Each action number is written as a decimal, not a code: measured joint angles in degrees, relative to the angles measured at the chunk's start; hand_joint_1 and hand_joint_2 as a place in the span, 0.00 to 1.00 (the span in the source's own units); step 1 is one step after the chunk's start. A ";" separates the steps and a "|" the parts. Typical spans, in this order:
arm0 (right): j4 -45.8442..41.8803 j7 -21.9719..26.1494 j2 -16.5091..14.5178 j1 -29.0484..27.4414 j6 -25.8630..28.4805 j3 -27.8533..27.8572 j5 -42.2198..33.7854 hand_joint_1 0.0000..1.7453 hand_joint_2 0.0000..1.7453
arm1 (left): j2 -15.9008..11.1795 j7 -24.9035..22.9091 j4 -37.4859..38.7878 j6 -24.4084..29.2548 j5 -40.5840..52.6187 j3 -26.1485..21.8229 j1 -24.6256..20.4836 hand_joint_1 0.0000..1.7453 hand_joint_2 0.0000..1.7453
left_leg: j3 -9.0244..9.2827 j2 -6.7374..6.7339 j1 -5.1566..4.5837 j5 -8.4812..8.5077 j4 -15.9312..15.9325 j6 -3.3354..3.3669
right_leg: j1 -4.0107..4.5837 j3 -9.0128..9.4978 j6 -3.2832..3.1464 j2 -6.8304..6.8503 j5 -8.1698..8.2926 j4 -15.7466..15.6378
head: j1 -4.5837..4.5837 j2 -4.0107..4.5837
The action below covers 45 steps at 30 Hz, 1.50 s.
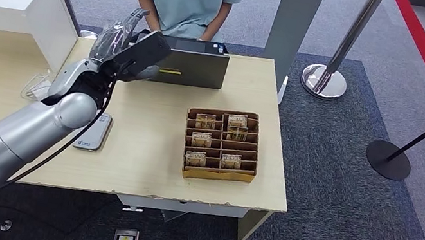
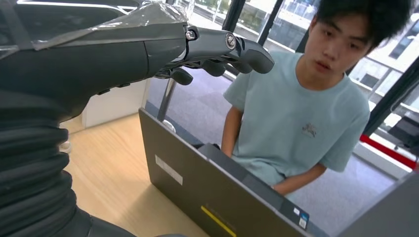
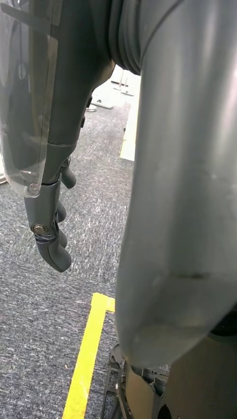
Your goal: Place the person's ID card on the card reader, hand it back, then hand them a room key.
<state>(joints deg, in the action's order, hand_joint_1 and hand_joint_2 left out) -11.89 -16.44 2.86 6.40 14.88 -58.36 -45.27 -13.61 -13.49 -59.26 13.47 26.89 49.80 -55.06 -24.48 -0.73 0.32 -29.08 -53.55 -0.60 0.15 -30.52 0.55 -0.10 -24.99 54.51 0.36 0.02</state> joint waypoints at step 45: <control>0.44 -1.44 0.70 -0.01 -0.55 -0.93 -0.20 0.00 0.00 | 4.88 0.21 3.02 -24.04 -11.76 14.28 3.13 0.00 1.00 | -0.01 0.01 -0.01 0.00 0.00 0.00 | -0.03 0.02 0.01 0.01 0.00 0.00 | 0.01 0.00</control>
<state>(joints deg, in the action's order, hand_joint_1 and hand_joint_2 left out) -11.45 -17.88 3.56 6.39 14.33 -59.29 -45.46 -8.73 -13.28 -56.25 -10.57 15.13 64.07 -51.93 -24.49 -0.72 0.32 -29.08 -53.55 -0.60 0.12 -30.50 0.56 -0.09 -24.99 54.51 0.36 0.02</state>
